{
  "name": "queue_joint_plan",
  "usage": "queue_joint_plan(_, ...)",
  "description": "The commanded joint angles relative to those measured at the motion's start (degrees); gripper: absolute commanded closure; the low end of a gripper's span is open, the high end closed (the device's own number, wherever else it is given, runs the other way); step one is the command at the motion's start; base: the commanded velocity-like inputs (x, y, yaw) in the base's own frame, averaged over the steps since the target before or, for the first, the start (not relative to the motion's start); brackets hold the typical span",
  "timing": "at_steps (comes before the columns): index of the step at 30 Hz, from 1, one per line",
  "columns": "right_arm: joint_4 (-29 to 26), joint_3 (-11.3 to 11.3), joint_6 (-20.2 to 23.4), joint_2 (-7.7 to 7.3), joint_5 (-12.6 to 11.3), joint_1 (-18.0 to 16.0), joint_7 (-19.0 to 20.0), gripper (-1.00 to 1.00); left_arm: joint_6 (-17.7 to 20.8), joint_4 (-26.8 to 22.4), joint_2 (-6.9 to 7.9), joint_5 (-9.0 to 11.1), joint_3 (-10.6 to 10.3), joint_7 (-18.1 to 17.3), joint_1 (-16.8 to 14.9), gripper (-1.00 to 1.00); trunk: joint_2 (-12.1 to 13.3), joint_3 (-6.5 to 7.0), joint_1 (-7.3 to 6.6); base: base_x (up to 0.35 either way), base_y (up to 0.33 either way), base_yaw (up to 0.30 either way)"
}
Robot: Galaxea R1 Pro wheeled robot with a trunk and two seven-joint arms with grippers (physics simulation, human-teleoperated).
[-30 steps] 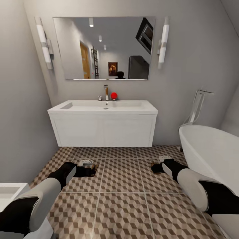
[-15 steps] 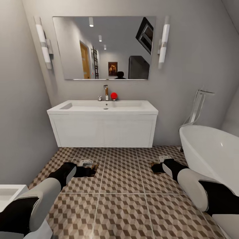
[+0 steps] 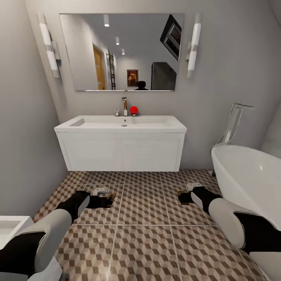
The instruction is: Take the four mousetraps from the cabinet in the bathroom and place them on the bathroom floor. Make sure all four end up on the same floor surface, and ensure that at least two of them are either under or directly next to the same bathroom sink.
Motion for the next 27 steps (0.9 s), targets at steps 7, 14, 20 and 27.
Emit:
queue_joint_plan(7,0.0,-0.5,0.2,-0.01,0.3,0.0,0.1,1.00,0.3,-0.1,-0.02,-0.5,0.5,-0.3,0.0,1.00,0.0,-0.71,-0.01,0.000,0.000,0.000)
queue_joint_plan(14,0.0,-0.6,0.2,-0.01,0.3,0.0,0.1,1.00,0.3,-0.1,-0.02,-0.6,0.5,-0.3,0.0,1.00,0.0,-1.36,-0.01,0.000,0.000,0.000)
queue_joint_plan(20,0.0,-0.6,0.2,-0.08,0.3,0.0,0.1,1.00,0.3,-0.1,-0.02,-0.6,0.4,-0.3,0.0,1.00,0.0,-1.92,-0.01,0.000,0.000,0.000)
queue_joint_plan(27,0.0,-0.6,0.2,-0.09,0.3,0.0,0.1,1.00,0.3,-0.1,-0.02,-0.6,0.5,-0.3,0.0,1.00,0.0,-2.57,-0.01,0.000,0.000,0.000)
